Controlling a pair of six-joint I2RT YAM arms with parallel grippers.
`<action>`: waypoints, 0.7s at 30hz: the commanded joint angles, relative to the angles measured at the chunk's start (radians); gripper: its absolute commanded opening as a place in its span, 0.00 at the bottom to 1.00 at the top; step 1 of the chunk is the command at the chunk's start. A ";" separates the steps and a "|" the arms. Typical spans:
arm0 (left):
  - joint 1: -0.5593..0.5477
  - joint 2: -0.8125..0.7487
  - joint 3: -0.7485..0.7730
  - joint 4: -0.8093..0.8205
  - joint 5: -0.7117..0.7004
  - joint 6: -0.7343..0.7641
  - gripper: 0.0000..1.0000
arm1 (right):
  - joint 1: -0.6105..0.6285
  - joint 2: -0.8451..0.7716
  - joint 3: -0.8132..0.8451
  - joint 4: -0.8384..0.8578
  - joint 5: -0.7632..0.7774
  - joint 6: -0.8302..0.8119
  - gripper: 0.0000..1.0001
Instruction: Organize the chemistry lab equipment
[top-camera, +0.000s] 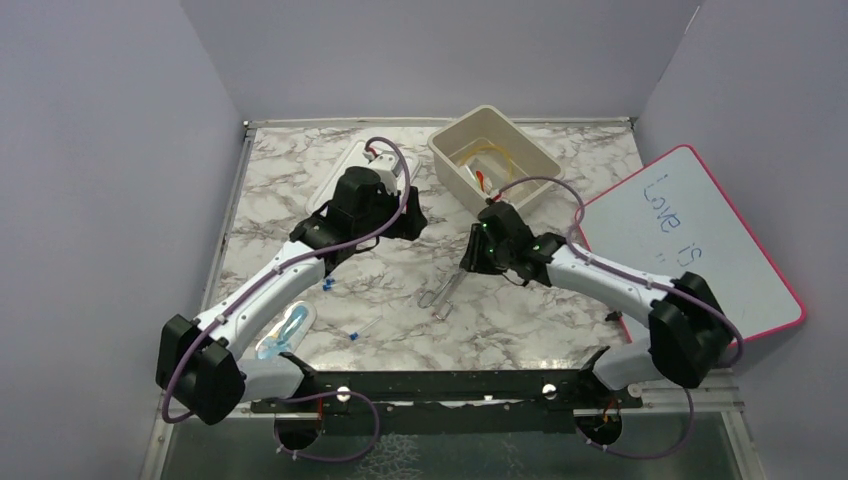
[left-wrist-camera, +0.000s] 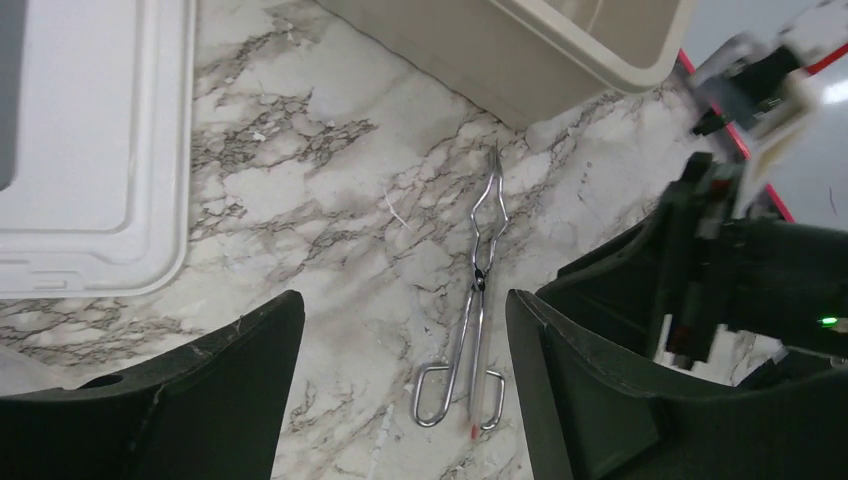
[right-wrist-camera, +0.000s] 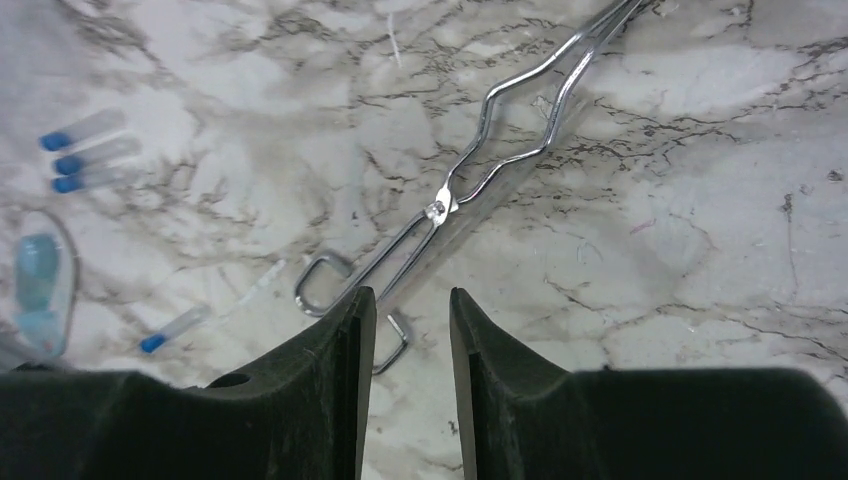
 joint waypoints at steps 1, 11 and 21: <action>0.001 -0.072 -0.014 0.002 -0.139 0.025 0.78 | 0.057 0.147 0.065 0.008 0.154 0.021 0.38; 0.004 -0.093 -0.019 0.004 -0.128 0.045 0.80 | 0.110 0.337 0.174 -0.095 0.253 0.041 0.26; 0.006 -0.095 -0.025 0.004 -0.124 0.044 0.80 | 0.110 0.380 0.189 -0.121 0.307 0.041 0.16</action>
